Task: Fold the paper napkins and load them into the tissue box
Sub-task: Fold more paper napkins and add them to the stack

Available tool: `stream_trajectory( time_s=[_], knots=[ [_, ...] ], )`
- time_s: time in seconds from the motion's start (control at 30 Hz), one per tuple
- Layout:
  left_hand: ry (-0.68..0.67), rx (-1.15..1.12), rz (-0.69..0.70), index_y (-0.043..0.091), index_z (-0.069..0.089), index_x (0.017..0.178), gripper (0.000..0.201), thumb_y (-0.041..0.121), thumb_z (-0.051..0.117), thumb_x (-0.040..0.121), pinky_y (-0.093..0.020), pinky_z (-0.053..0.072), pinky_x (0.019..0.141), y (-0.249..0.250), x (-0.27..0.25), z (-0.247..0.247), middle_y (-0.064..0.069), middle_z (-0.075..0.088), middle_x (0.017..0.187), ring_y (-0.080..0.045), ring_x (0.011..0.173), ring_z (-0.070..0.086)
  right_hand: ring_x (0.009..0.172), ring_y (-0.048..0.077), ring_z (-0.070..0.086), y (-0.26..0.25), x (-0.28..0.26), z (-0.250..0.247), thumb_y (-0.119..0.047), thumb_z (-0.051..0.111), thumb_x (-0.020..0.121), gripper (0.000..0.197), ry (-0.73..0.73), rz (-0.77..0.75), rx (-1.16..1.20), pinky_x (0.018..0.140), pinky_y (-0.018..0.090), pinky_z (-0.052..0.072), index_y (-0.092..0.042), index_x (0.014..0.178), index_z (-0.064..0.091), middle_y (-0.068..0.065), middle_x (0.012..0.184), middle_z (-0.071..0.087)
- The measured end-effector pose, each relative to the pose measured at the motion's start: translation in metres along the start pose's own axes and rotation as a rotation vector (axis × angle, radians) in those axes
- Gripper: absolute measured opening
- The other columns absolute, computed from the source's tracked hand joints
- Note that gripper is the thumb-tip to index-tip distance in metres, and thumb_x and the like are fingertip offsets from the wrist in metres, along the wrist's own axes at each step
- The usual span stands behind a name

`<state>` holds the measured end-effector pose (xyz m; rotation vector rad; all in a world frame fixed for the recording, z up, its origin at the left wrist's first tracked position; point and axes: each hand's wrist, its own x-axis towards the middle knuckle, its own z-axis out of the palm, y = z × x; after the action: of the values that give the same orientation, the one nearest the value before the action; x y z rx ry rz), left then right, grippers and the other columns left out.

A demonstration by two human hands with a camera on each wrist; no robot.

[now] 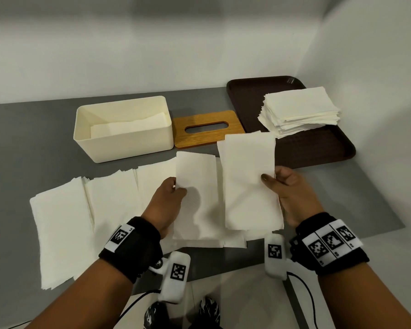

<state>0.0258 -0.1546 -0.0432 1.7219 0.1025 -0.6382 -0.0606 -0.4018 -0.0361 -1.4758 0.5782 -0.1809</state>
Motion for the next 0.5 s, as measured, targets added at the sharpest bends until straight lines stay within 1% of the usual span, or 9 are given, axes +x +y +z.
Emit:
stream_trajectory(
  time_s=[0.1, 0.13, 0.2, 0.27, 0.3, 0.37, 0.4, 0.47, 0.5],
  knots=[
    [-0.027, -0.080, -0.033, 0.013, 0.059, 0.106, 0.016, 0.012, 0.045, 0.099, -0.048, 0.051, 0.091, -0.001, -0.002, 0.001, -0.016, 0.067, 0.115, -0.030, 0.098, 0.062, 0.085, 0.020, 0.071, -0.009, -0.008, 0.015, -0.003, 0.059, 0.089, 0.012, -0.103, -0.001, 0.200, 0.078, 0.036, 0.060, -0.006, 0.100, 0.064, 0.006, 0.096, 0.075],
    [-0.032, -0.104, -0.045, 0.013, 0.059, 0.106, 0.016, 0.012, 0.045, 0.100, -0.048, 0.051, 0.092, -0.002, -0.002, 0.003, -0.016, 0.067, 0.115, -0.030, 0.098, 0.063, 0.084, 0.020, 0.072, -0.009, -0.010, 0.021, -0.004, 0.059, 0.089, 0.014, -0.130, 0.018, 0.229, 0.077, 0.036, 0.061, -0.006, 0.101, 0.064, 0.006, 0.096, 0.075],
    [-0.043, -0.141, -0.065, 0.013, 0.059, 0.107, 0.018, 0.012, 0.042, 0.100, -0.050, 0.052, 0.093, -0.001, -0.004, 0.005, -0.015, 0.067, 0.115, -0.029, 0.095, 0.064, 0.088, 0.022, 0.072, -0.004, -0.012, 0.035, -0.006, 0.060, 0.089, 0.017, -0.154, 0.074, 0.245, 0.081, 0.041, 0.060, -0.006, 0.105, 0.064, 0.009, 0.100, 0.075],
    [-0.053, -0.159, -0.074, 0.012, 0.058, 0.109, 0.020, 0.013, 0.040, 0.100, -0.048, 0.054, 0.088, -0.001, -0.004, 0.008, -0.013, 0.068, 0.113, -0.027, 0.093, 0.065, 0.094, 0.027, 0.070, 0.009, -0.011, 0.049, -0.006, 0.060, 0.091, 0.015, -0.151, 0.150, 0.191, 0.084, 0.044, 0.057, -0.006, 0.105, 0.065, 0.012, 0.104, 0.074],
    [-0.055, -0.166, -0.081, 0.012, 0.058, 0.109, 0.021, 0.014, 0.039, 0.101, -0.043, 0.057, 0.083, -0.001, -0.005, 0.009, -0.011, 0.069, 0.111, -0.025, 0.092, 0.066, 0.095, 0.029, 0.070, 0.016, -0.010, 0.055, -0.006, 0.061, 0.092, 0.012, -0.149, 0.182, 0.145, 0.085, 0.044, 0.056, -0.007, 0.102, 0.067, 0.013, 0.103, 0.075],
    [-0.044, -0.173, -0.089, 0.013, 0.057, 0.108, 0.023, 0.021, 0.036, 0.105, -0.026, 0.055, 0.073, 0.001, -0.008, 0.012, -0.004, 0.065, 0.108, -0.016, 0.089, 0.062, 0.096, 0.031, 0.070, 0.029, -0.007, 0.065, -0.009, 0.062, 0.092, 0.008, -0.133, 0.214, 0.018, 0.089, 0.044, 0.055, -0.009, 0.096, 0.069, 0.011, 0.099, 0.076],
    [-0.039, -0.178, -0.084, 0.018, 0.056, 0.110, 0.025, 0.027, 0.033, 0.106, -0.022, 0.051, 0.075, 0.000, -0.009, 0.012, -0.001, 0.062, 0.112, -0.012, 0.092, 0.059, 0.097, 0.031, 0.070, 0.034, -0.005, 0.069, -0.012, 0.064, 0.091, 0.007, -0.123, 0.208, -0.056, 0.093, 0.046, 0.054, -0.011, 0.095, 0.070, 0.010, 0.098, 0.076],
    [-0.037, -0.227, -0.114, 0.026, 0.052, 0.127, 0.034, 0.040, 0.031, 0.105, -0.026, 0.043, 0.088, 0.002, -0.011, 0.012, 0.005, 0.056, 0.121, -0.011, 0.104, 0.055, 0.099, 0.029, 0.070, 0.037, -0.003, 0.075, -0.021, 0.067, 0.086, 0.017, -0.119, 0.177, -0.166, 0.098, 0.048, 0.051, -0.013, 0.101, 0.069, 0.006, 0.099, 0.076],
    [-0.034, -0.208, -0.113, 0.027, 0.049, 0.131, 0.035, 0.042, 0.031, 0.105, -0.027, 0.040, 0.090, 0.001, -0.010, 0.012, 0.007, 0.055, 0.121, -0.010, 0.105, 0.053, 0.099, 0.028, 0.070, 0.037, -0.002, 0.077, -0.025, 0.068, 0.084, 0.023, -0.120, 0.162, -0.192, 0.099, 0.048, 0.051, -0.012, 0.104, 0.069, 0.006, 0.100, 0.075]
  ],
)
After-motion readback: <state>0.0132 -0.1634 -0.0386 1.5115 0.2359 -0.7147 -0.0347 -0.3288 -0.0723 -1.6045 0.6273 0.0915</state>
